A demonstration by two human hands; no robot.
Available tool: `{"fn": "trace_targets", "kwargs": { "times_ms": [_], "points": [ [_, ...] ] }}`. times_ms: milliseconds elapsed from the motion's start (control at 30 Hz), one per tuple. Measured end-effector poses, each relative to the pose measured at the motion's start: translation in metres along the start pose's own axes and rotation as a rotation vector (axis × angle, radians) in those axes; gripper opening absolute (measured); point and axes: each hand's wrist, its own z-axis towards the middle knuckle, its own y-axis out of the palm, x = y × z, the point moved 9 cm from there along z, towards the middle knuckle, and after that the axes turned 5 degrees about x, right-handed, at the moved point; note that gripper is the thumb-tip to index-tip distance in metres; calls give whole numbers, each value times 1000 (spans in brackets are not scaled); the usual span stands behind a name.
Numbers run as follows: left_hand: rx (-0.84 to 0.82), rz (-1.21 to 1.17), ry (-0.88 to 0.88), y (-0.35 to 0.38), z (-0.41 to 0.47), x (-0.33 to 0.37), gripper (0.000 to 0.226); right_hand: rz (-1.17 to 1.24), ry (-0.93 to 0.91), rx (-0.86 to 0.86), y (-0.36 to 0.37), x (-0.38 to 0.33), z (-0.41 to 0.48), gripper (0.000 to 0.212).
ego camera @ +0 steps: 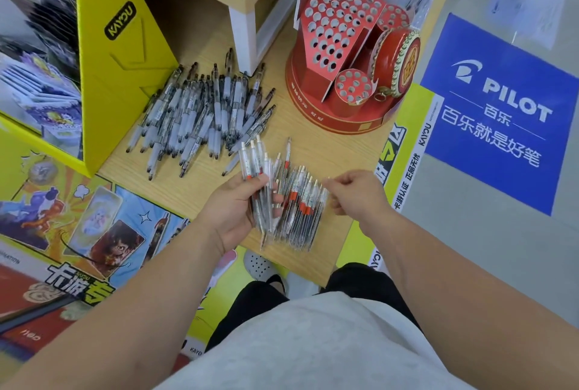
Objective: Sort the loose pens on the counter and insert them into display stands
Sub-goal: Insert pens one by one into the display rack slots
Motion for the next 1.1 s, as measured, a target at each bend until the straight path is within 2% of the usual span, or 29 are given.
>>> {"fn": "trace_targets", "kwargs": {
  "times_ms": [67,167,233,467,533,700,800,967,1100],
  "points": [
    [56,35,22,-13,3,-1,7,-103,43,-18,10,21,1,44],
    [148,107,50,-31,3,-4,8,-235,6,-14,26,34,1,58],
    [189,117,57,-39,3,-6,9,-288,-28,17,32,35,3,55],
    [233,154,44,-48,4,-15,9,-228,9,55,32,43,6,40],
    [241,187,46,-48,5,-17,9,-220,14,72,29,43,3,43],
    [261,215,43,-48,4,-19,29,-274,-73,107,24,31,-4,39],
    [265,208,44,-47,3,-19,23,-304,-114,102,25,25,-8,53],
    [255,229,43,-42,1,-23,12,-315,-82,121,23,35,0,32],
    [247,241,47,-35,-2,-24,12,-308,-68,129,19,41,2,35]
  ]
}}
